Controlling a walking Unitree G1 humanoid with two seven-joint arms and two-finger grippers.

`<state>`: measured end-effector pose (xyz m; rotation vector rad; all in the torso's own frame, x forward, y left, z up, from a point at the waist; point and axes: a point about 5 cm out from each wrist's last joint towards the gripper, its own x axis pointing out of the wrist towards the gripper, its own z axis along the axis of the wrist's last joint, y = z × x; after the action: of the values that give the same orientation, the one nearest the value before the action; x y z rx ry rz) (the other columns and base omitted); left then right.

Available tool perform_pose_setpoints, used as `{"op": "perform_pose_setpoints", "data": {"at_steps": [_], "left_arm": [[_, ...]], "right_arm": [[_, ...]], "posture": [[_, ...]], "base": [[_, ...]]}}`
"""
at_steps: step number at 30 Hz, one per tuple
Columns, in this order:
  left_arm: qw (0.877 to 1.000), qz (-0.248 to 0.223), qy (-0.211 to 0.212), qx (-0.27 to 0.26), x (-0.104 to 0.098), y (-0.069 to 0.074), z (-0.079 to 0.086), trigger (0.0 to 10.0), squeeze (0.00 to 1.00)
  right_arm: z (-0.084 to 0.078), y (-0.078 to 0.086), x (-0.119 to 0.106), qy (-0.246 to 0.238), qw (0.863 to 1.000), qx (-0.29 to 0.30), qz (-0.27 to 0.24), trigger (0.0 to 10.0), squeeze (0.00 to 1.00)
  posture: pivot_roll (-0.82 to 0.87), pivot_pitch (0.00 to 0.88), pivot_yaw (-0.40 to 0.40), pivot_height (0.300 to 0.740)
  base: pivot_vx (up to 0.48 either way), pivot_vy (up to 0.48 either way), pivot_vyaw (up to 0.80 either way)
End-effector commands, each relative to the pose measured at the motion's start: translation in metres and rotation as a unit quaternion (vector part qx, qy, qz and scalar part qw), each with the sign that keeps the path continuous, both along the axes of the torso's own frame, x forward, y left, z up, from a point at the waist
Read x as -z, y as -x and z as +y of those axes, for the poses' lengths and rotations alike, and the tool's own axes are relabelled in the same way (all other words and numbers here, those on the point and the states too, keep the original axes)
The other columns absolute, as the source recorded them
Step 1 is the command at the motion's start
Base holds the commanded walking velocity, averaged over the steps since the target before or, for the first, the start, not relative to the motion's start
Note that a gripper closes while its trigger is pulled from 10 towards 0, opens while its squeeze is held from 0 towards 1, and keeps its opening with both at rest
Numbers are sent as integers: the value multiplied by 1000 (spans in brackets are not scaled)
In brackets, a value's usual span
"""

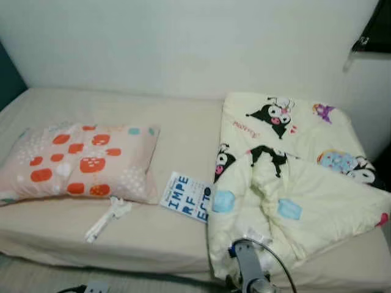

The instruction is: Clean up the room

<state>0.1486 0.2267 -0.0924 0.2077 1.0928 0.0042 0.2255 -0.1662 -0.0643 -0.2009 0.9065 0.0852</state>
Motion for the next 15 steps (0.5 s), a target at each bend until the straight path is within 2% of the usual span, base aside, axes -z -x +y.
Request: {"op": "perform_pose_setpoints", "data": {"at_steps": [1, 15], "left_arm": [[1000, 12, -2, 4, 3, 7, 0, 10000, 0], [1000, 14, 4, 1, 4, 8, -2, 10000, 0]], "right_arm": [[1, 5, 3, -3, 1000, 1, 7, 10000, 0], [-2, 2, 1, -1, 1000, -4, 1, 10000, 0]], "posture": [[-41, 95, -17, 740], [-43, 107, -24, 740]], "base": [[0, -465, 0], [0, -465, 0]]}}
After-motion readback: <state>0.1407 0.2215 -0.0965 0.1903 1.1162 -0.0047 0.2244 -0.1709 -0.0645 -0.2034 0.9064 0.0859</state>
